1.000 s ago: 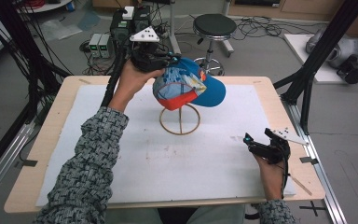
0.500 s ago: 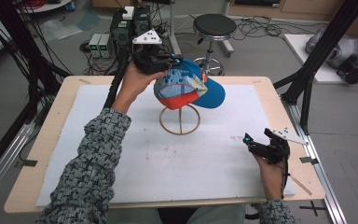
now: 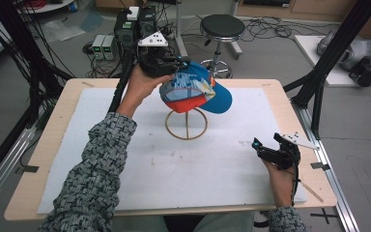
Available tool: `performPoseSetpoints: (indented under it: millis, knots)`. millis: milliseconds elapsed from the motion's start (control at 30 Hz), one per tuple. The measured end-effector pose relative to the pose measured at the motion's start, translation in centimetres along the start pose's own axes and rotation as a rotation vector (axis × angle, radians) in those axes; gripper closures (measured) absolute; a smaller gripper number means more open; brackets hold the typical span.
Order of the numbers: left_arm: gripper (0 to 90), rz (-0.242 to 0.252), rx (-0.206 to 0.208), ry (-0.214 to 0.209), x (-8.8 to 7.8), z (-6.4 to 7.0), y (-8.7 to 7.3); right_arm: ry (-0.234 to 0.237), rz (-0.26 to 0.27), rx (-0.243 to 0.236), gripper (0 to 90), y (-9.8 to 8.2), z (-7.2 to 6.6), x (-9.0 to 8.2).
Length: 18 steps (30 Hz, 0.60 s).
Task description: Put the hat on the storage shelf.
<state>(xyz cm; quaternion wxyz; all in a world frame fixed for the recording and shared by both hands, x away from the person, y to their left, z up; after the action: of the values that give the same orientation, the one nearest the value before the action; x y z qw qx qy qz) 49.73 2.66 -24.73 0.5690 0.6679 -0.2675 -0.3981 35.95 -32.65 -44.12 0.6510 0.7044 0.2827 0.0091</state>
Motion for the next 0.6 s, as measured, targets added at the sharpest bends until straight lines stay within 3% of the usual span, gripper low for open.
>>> performPoseSetpoints:
  millis: [600]
  knots:
    - [65.8, -0.003, 0.011, 0.002, 0.49, 0.24, -0.33, -0.001, 0.002, 0.001, 9.7, 0.02, 0.11, 0.06]
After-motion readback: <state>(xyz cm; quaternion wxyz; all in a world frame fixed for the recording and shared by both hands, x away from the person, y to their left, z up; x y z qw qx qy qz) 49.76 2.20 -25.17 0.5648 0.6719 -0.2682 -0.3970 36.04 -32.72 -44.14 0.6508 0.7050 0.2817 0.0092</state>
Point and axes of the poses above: each handheld gripper's, and its own axes: x roughly forward along the jaws, y roughly out of its top, z roughly to its right, the point moved 5 cm from there along x, roughly forward along the jaws, and after that the axes turned 5 degrees about y, right-handed, at the moved point
